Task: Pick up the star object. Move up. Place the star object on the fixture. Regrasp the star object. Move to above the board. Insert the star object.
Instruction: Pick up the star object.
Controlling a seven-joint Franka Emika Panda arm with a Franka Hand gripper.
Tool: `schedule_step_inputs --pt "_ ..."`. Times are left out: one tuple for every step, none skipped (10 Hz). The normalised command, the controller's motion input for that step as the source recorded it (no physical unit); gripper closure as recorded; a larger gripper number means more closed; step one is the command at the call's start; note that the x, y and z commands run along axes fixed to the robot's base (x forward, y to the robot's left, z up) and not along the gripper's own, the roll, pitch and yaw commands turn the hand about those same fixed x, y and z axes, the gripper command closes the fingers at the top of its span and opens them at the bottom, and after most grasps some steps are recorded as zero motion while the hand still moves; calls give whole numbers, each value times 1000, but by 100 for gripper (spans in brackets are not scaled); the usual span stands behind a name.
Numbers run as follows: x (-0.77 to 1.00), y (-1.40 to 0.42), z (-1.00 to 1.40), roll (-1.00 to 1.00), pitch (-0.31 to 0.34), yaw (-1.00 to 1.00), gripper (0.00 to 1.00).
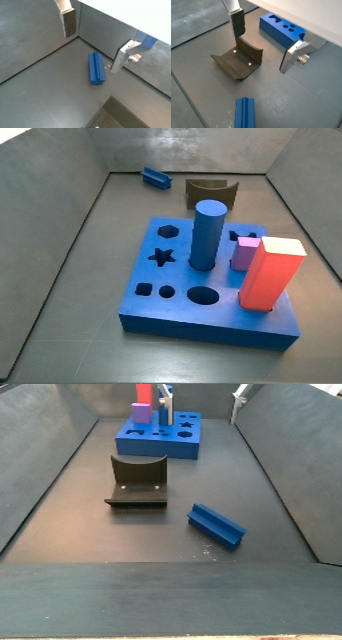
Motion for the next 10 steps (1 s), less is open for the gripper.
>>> schedule_step_inputs --pt "-231 443 -694 -34 -236 623 0" --pt "-249 400 -1000 60 -177 646 0" --pt "-249 406 -1000 66 -180 634 0" --pt "-234 426 -1000 59 -174 620 0" --pt "-137 480 -1000 19 -116 546 0" --pt "174 620 -1000 0 0 240 0" --pt "609 491 -1000 0 71 0 0" --pt "486 289 -817 -74 211 -123 0" --pt "309 226 -571 -159 289 -197 0" --pt "329 171 -534 -179 289 -151 0"
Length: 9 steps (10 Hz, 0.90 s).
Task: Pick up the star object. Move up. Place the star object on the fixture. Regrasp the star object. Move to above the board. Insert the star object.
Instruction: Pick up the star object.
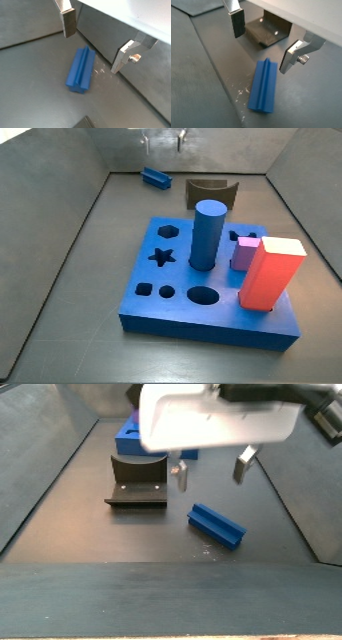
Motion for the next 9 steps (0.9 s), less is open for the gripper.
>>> schedule_step_inputs --pt "449 40 -526 -194 251 -46 0" --pt "411 -63 -480 -247 173 17 0" --pt "217 -163 -374 -330 123 203 0" --pt "123 -174 -371 -350 100 334 0" --pt "123 -160 -380 -343 101 334 0" --pt "117 -114 -460 -304 93 369 0" --pt "-23 0 -629 -233 7 446 0" --pt "-157 11 -406 -83 -56 400 0" --pt "60 0 -151 0 3 329 0"
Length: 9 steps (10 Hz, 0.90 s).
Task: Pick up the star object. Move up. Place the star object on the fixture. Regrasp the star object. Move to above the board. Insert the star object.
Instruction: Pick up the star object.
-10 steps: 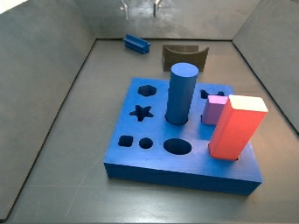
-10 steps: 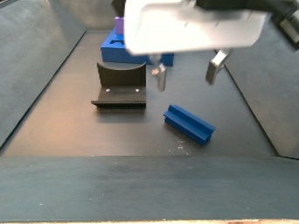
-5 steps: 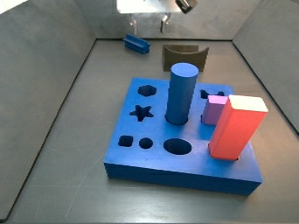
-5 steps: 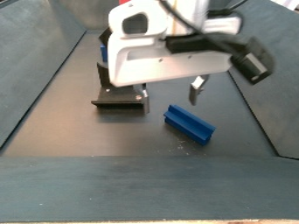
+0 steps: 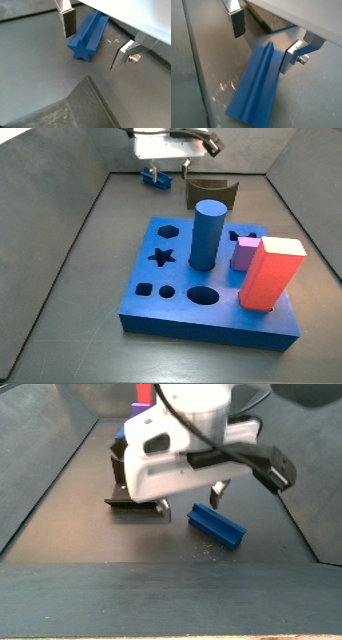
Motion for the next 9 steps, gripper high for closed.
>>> schedule_step_inputs --pt "23 0 -117 0 0 286 0" --pt "83 0 0 0 17 251 0" --pt "0 0 0 1 0 206 0" --pt "-440 34 -23 67 -126 274 0" --pt "-574 37 -14 87 -177 306 0" --pt "-460 0 -20 61 -160 323 0" --pt "-314 0 -43 0 -134 243 0" --pt "-143 0 -231 0 -89 186 0" --pt "0 0 -503 -16 -56 143 0"
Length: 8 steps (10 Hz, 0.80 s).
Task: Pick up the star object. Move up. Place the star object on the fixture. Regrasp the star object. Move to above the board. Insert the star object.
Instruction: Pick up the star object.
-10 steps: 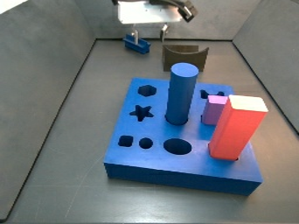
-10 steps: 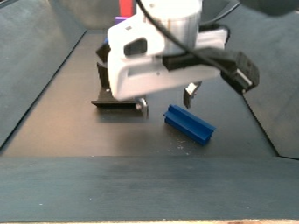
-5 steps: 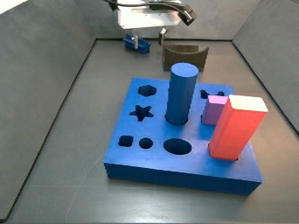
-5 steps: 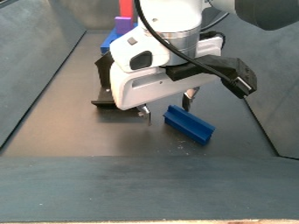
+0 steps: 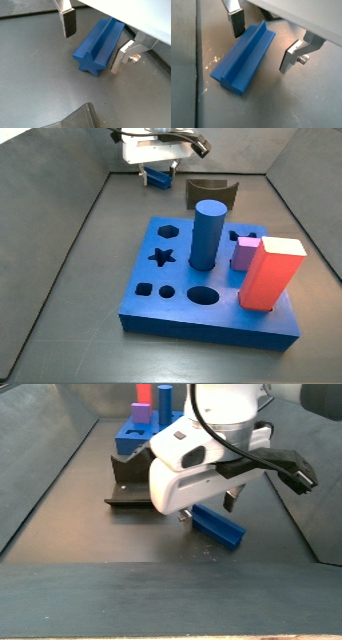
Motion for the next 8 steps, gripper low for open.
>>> schedule_step_inputs --pt "0 0 -426 0 -11 114 0" --pt "0 0 -449 -10 0 86 0" --pt "0 0 -400 -71 -24 86 0" --pt "-37 0 -111 -51 -60 0 0" --pt "0 0 -46 -81 -50 0 0" --pt "0 0 0 0 0 0 0" --pt "0 0 0 0 0 0 100" --pt "0 0 0 0 0 0 100"
